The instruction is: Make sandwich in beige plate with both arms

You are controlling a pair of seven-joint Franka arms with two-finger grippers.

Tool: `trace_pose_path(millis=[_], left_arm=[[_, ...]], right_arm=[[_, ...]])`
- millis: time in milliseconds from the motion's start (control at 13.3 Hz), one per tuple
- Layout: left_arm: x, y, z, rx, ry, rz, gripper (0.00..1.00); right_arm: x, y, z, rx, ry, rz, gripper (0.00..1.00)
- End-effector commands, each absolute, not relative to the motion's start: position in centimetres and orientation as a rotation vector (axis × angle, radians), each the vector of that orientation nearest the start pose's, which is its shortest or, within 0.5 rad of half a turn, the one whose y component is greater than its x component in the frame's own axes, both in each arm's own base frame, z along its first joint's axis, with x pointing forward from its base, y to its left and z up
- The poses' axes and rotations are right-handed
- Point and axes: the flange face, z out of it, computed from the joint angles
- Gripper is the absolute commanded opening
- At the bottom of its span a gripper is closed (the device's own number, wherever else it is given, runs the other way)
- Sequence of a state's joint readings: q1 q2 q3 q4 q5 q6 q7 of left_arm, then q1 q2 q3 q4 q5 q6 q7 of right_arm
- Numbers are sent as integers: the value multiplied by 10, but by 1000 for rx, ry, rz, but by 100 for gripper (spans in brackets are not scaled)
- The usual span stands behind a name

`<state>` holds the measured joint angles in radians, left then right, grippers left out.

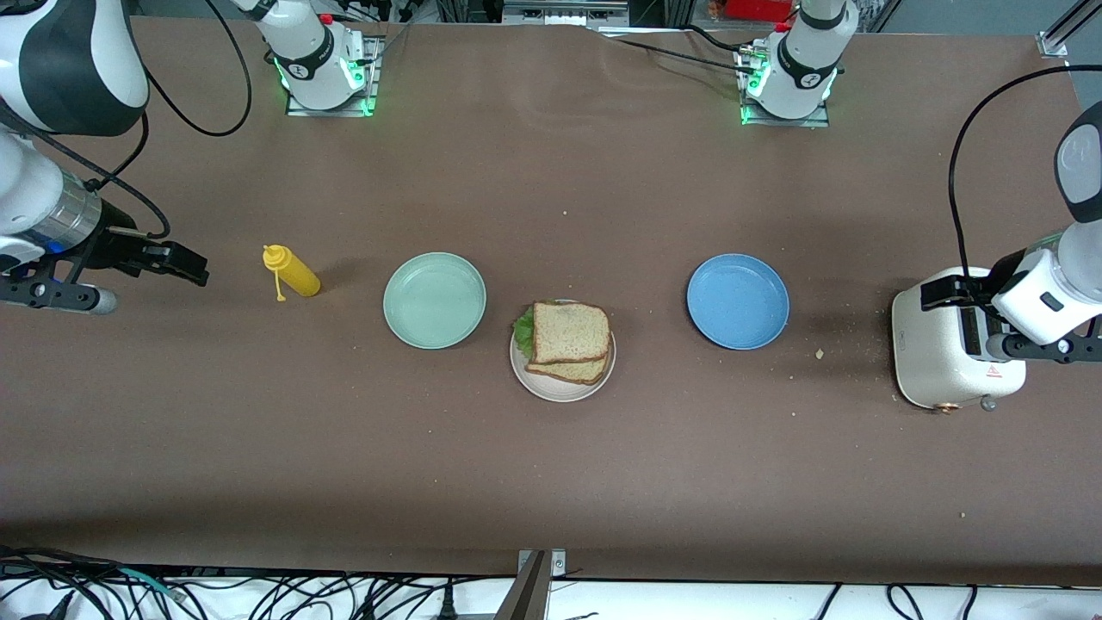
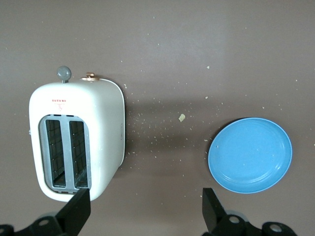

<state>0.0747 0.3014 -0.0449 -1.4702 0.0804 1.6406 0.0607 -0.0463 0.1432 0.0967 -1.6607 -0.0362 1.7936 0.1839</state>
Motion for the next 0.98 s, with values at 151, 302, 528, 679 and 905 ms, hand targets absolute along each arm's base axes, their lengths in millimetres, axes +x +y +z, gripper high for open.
trace_pose_path(millis=[151, 302, 528, 679, 905], left_arm=[[623, 16, 514, -3031, 66, 239, 100], [614, 7, 531, -3055, 78, 214, 100], [592, 2, 561, -3134, 50, 161, 100], [580, -1, 585, -3162, 54, 98, 100], [559, -10, 611, -3151, 92, 94, 100]], right_arm=[[604, 24, 521, -3141, 190, 1, 100], [604, 24, 521, -3141, 190, 1, 100], [604, 24, 521, -3141, 190, 1, 100], [604, 24, 521, -3141, 190, 1, 100], [604, 24, 521, -3141, 190, 1, 100]])
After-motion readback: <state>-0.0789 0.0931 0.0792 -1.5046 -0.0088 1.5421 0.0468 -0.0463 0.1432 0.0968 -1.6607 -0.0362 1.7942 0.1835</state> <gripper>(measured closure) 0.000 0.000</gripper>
